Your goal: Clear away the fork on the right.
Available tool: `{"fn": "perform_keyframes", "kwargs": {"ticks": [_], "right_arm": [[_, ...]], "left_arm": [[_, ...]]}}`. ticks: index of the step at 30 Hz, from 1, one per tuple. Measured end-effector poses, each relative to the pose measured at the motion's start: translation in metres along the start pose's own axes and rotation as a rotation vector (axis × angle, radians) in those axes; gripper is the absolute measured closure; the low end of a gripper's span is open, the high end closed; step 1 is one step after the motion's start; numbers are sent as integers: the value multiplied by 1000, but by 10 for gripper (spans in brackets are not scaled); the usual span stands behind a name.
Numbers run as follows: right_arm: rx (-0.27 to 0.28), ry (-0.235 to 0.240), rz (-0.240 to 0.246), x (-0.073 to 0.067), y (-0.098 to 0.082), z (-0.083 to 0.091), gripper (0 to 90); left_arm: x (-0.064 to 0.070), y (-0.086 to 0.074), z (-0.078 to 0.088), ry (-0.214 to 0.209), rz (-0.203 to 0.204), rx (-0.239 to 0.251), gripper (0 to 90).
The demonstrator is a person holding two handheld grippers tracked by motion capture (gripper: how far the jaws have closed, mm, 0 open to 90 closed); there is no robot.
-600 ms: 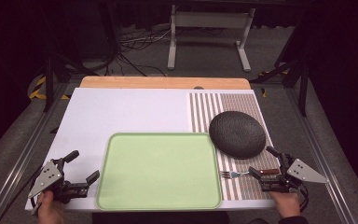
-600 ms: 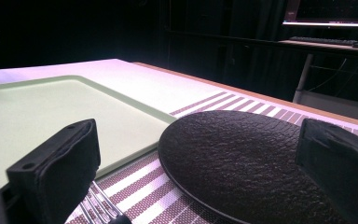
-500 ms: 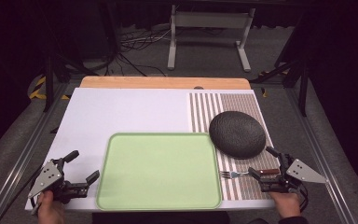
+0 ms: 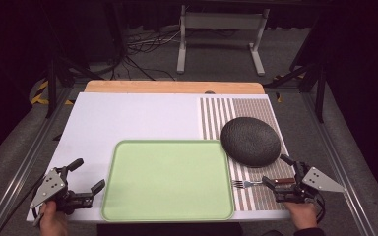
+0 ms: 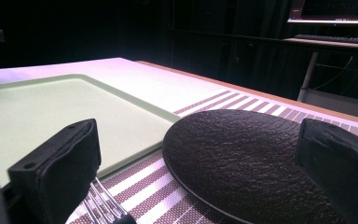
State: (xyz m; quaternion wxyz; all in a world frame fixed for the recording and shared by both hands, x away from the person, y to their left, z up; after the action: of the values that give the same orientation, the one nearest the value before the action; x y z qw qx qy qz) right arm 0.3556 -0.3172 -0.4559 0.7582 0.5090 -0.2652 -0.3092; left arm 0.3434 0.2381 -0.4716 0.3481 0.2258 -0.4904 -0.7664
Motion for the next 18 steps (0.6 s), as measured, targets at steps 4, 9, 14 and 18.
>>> {"fn": "perform_keyframes", "kwargs": {"ticks": [4,9,14,18], "right_arm": [[-16,-1,-4,0,2,-2,6],[-41,15,15,-2,16,-7,9],[-52,40,18,-3,25,-14,11],[-80,62,33,-6,27,-19,18]], "left_arm": [[0,0,0,2,0,0,2],[0,0,0,3,1,3,2],[0,0,1,3,2,5,2],[1,1,1,0,-3,6,2]]}}
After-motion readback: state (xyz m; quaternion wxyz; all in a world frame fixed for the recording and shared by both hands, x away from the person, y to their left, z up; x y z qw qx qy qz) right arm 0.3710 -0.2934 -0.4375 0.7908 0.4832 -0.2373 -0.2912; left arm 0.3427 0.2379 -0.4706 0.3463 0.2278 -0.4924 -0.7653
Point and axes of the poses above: each handheld gripper's, and its own axes: z roughly backward along the jaws, y roughly out of its top, x roughly to its right, the point moved 8 cm from there along -z, roughly forward along the jaws, and after that the axes turned 13 degrees about -x, right-handed, at the moved point
